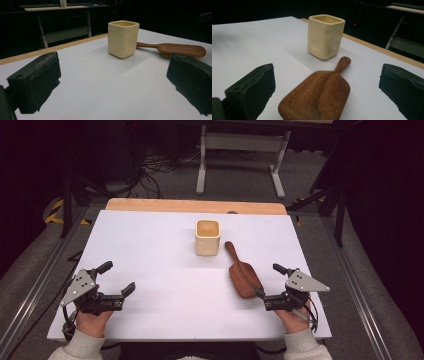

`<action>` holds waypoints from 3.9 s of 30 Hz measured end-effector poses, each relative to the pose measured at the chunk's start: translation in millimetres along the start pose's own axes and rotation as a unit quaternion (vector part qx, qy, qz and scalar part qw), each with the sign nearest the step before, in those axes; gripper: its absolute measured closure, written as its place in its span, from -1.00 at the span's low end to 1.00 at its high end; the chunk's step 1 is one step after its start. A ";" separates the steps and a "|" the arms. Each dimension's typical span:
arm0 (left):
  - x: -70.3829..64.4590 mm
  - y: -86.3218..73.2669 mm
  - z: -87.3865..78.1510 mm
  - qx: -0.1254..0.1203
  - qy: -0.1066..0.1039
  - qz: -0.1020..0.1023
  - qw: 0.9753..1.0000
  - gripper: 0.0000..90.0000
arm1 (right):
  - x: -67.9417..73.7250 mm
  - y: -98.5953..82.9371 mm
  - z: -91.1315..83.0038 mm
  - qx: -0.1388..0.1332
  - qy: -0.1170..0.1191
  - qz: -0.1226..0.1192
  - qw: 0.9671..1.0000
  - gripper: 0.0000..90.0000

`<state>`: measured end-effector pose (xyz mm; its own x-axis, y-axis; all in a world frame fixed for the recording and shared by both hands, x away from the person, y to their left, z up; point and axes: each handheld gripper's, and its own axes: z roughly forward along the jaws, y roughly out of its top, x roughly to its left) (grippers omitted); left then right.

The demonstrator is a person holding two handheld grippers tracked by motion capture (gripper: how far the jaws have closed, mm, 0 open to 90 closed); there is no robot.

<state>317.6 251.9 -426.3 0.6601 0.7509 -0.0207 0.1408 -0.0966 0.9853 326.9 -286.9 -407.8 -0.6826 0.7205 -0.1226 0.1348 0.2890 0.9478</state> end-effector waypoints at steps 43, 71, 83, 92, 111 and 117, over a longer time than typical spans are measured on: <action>-1.1 -0.1 3.2 0.017 -0.001 0.012 1.000 -1.00 | -8.3 45.2 32.9 0.025 0.037 -0.020 0.999 -0.93; -0.9 -1.6 4.7 0.026 -0.002 0.017 1.000 -1.00 | -33.3 86.4 78.3 0.059 0.071 -0.030 0.995 -0.85; 0.0 -2.3 5.0 0.028 -0.003 0.016 0.999 -1.00 | -40.1 92.1 94.1 0.072 0.073 -0.033 0.994 -0.83; 0.0 -2.9 5.7 0.029 -0.003 0.016 0.999 -1.00 | -46.5 92.3 104.1 0.098 0.093 -0.043 0.990 -0.28; 1.0 -4.1 6.0 0.028 -0.004 0.014 1.000 -1.00 | -63.6 86.1 159.1 0.234 0.104 -0.073 0.964 1.00; 1.4 -4.6 6.4 0.030 -0.006 0.014 0.999 -1.00 | -63.4 76.1 178.7 0.276 0.112 -0.080 0.951 1.00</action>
<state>322.7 249.2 -431.9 0.6727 0.7399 0.0045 0.1654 -0.1563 0.9738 508.8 -198.0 -380.5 -0.8537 0.5046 -0.1286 0.3301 0.7155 0.6157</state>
